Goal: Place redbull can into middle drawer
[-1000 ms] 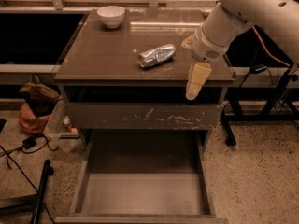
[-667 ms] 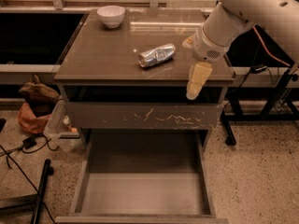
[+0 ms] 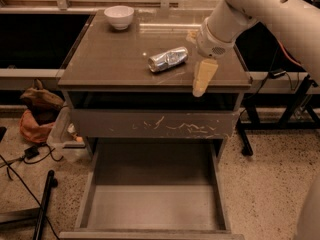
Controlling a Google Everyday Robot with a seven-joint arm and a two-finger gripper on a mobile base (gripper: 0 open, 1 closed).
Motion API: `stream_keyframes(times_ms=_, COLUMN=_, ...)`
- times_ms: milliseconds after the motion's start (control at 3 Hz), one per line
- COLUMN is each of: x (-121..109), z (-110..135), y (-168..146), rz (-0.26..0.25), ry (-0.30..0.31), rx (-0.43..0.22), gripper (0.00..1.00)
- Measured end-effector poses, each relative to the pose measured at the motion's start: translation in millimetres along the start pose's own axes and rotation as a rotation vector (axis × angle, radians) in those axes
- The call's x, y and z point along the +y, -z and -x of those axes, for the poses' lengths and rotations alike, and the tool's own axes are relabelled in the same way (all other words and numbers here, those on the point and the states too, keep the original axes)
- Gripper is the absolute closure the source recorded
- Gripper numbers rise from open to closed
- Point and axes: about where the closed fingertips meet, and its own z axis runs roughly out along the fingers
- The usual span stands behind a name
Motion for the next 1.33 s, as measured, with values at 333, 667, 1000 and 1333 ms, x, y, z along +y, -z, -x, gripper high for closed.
stream_keyframes(times_ms=333, x=-37, z=9, y=-9, rz=-0.03, ry=0.065, rx=-0.014, gripper=0.0)
stream_keyframes(times_ms=667, x=-67, z=13, y=-21, rz=-0.029, ry=0.108, rx=-0.013, gripper=0.0)
stream_keyframes(times_ms=1000, x=-84, z=12, y=-40, rz=-0.007, ry=0.121, rx=-0.025, gripper=0.0)
stream_keyframes(times_ms=1333, x=-93, z=10, y=-62, rz=0.025, ry=0.123, rx=-0.039, gripper=0.0)
